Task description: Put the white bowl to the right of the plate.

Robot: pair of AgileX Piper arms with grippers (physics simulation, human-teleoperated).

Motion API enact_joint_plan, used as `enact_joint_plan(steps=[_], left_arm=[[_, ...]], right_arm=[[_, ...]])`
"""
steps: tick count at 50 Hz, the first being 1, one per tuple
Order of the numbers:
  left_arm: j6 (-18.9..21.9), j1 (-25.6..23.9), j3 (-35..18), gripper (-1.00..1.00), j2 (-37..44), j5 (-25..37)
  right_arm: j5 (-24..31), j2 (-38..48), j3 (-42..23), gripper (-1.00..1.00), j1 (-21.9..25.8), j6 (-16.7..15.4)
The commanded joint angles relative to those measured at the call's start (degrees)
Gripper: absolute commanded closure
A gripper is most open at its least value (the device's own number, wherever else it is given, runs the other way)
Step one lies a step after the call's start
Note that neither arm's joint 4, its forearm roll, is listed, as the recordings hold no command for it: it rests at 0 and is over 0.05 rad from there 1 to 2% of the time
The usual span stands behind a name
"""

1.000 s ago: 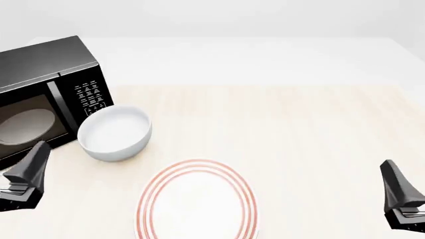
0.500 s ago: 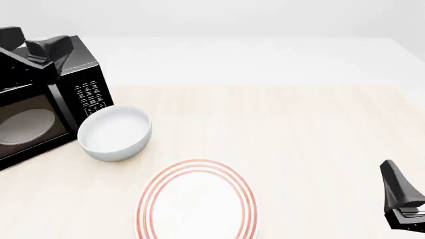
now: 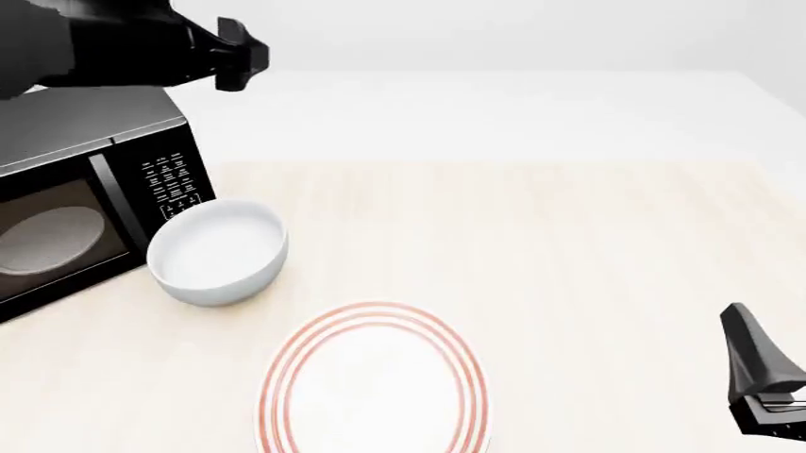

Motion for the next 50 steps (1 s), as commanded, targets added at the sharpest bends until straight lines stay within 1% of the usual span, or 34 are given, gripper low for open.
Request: enact_joint_plan(steps=[1, 2, 4, 5, 11, 14, 16, 21, 23, 24, 25, 26, 29, 30, 35, 38, 43, 45, 49, 50], left_arm=[[-2.96, -2.82, -7.94, -1.00, 8.78, 7.23], [-1.65, -1.74, -9.22, -1.00, 10.07, 8.29], [-1.67, -1.31, -9.78, -1.00, 10.74, 8.90], [-0.16, -1.58, -9.85, -1.00, 11.25, 9.44], [-1.61, -1.83, -10.53, -1.00, 12.84, 9.45], [-1.95, -0.40, -10.84, -1.00, 15.08, 9.70], [-3.60, -1.80, -9.22, -1.00, 14.53, 9.21], [-2.74, -1.32, -7.87, -1.00, 16.29, 8.73], [-4.02, -1.64, -7.76, -1.00, 16.71, 8.31], [-3.17, -0.70, -8.31, -1.00, 18.01, 9.10], [-1.24, 1.05, -8.84, -1.00, 19.40, 9.68], [-1.50, 1.37, -8.70, -1.00, 19.39, 9.01], [-3.87, -0.54, -7.52, -1.00, 18.95, 7.79], [-4.19, -0.14, -7.52, -1.00, 19.36, 7.60], [-3.65, 0.52, -5.92, -1.00, 19.58, 7.69], [-4.15, 0.21, -5.58, -1.00, 19.18, 7.84], [-3.68, 2.21, -4.56, -1.00, 19.52, 7.25], [-3.72, 1.37, -3.26, -1.00, 18.97, 5.92], [-3.79, 1.72, -2.54, -1.00, 19.54, 4.71], [-4.63, 0.86, -1.45, -1.00, 19.69, 4.20]], right_arm=[[-0.02, 0.02, -0.01, -1.00, 0.02, 0.00], [-0.03, 0.03, 0.00, -1.00, 0.02, 0.00], [-0.03, 0.03, 0.00, -1.00, 0.02, 0.00], [-0.03, 0.03, 0.00, -1.00, 0.02, 0.00], [-0.02, 0.01, 0.00, -1.00, 0.03, 0.00], [-0.02, 0.03, -0.01, -1.00, 0.03, -0.01], [-0.02, 0.01, -0.01, -1.00, 0.02, 0.00], [-0.03, 0.05, 0.00, -1.00, 0.03, -0.01], [-0.03, 0.04, 0.00, -1.00, 0.04, -0.01], [-0.02, 0.02, 0.00, -1.00, 0.03, 0.02], [-0.02, 0.01, -0.01, -1.00, 0.03, 0.01], [-0.02, 0.01, -0.01, -1.00, 0.03, -0.01], [-0.02, 0.02, 0.00, -1.00, 0.03, 0.01], [-0.02, 0.03, 0.00, -1.00, 0.03, 0.01], [-0.02, 0.02, -0.01, -1.00, 0.05, 0.01], [-0.02, 0.03, -0.01, -1.00, 0.03, 0.00], [-0.03, 0.03, 0.00, -1.00, 0.04, 0.00], [-0.02, 0.03, 0.00, -1.00, 0.04, 0.00], [-0.02, 0.02, -0.01, -1.00, 0.03, 0.00], [-0.03, 0.04, 0.00, -1.00, 0.04, 0.01]])
